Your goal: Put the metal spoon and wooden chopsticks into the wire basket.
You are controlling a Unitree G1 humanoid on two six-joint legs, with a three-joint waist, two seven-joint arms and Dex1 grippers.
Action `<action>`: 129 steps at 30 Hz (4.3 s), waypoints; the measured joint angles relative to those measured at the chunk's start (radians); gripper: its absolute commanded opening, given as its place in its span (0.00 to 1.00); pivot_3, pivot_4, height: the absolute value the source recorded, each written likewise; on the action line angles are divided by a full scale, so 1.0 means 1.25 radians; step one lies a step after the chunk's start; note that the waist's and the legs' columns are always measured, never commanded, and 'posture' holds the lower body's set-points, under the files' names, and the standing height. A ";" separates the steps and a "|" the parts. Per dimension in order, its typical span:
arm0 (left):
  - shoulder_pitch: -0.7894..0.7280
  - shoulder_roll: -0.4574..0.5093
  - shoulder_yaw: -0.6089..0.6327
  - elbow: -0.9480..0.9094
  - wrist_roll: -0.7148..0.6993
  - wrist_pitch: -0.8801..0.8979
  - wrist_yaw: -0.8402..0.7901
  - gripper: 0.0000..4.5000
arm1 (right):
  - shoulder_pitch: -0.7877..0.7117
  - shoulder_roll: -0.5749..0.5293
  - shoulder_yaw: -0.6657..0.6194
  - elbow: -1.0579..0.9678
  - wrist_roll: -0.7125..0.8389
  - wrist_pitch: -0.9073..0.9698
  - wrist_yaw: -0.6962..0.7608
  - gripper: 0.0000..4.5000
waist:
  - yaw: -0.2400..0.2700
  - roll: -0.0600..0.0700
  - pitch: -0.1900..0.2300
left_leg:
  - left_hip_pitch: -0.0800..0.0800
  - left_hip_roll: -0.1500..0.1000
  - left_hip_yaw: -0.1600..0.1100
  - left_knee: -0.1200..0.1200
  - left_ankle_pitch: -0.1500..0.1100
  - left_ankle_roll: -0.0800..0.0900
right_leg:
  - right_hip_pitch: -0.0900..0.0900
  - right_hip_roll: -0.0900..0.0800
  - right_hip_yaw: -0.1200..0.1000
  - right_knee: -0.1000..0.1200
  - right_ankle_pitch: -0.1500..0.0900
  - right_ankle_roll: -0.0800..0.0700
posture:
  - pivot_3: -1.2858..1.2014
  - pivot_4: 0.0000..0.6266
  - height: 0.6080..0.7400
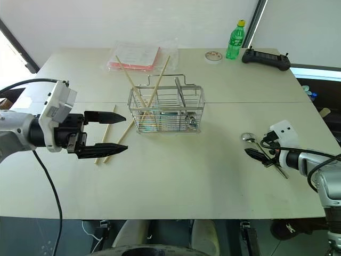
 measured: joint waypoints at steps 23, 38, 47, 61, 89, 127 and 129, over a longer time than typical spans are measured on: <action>-0.057 -0.033 -0.014 0.020 -0.030 0.004 0.034 1.00 | 0.074 0.017 -0.050 -0.194 0.031 -0.053 0.054 0.01 | -0.008 0.001 0.001 | 0.001 0.000 0.000 0.000 0.000 0.000 | 0.000 0.000 0.001 0.002 0.000 0.000 | 0.52 0.24 0.62; -0.162 -0.085 -0.015 0.097 -0.020 -0.005 0.080 1.00 | -0.429 0.375 -0.075 -0.353 0.438 0.122 -0.403 0.01 | -0.024 -0.004 0.002 | 0.001 0.002 0.000 0.004 0.000 0.000 | -0.003 0.004 0.003 0.009 0.000 -0.001 | 0.52 0.24 0.62; -0.167 -0.086 -0.016 0.110 -0.014 -0.005 0.084 1.00 | -0.467 0.497 0.071 -0.228 0.266 -0.014 -0.439 0.01 | -0.032 -0.004 0.002 | 0.000 0.002 0.000 0.003 0.000 0.000 | -0.005 0.004 0.004 0.011 0.000 -0.001 | 0.52 0.24 0.62; -0.160 -0.086 0.001 0.104 -0.015 -0.005 0.098 1.00 | -0.585 0.576 0.073 0.008 0.145 -0.165 -0.431 0.01 | -0.040 -0.004 0.003 | 0.000 0.004 0.000 -0.001 0.000 0.000 | -0.007 0.007 0.005 0.011 0.002 0.001 | 0.52 0.24 0.62; -0.188 -0.089 -0.002 0.137 0.008 -0.012 0.084 1.00 | -0.457 0.470 0.041 -0.092 0.082 -0.120 -0.374 0.99 | -0.036 -0.004 0.003 | 0.000 0.004 0.000 -0.001 0.000 0.000 | -0.008 0.008 0.005 0.011 0.003 0.001 | 0.52 0.24 0.62; -0.461 -0.318 -0.127 0.987 0.533 -0.025 0.423 1.00 | -0.057 0.016 -0.122 -0.525 0.452 0.058 -0.019 0.99 | -0.019 -0.012 0.003 | 0.000 0.006 0.000 -0.001 -0.001 0.001 | -0.007 0.008 0.004 0.010 0.002 -0.001 | 0.52 0.24 0.62; -0.474 -0.352 -0.123 1.026 0.551 -0.022 0.468 1.00 | -0.049 0.016 -0.130 -0.535 0.469 0.061 -0.046 0.99 | -0.019 -0.013 0.003 | 0.000 0.006 0.000 0.000 -0.001 0.001 | -0.007 0.009 0.004 0.010 0.002 -0.001 | 0.52 0.24 0.62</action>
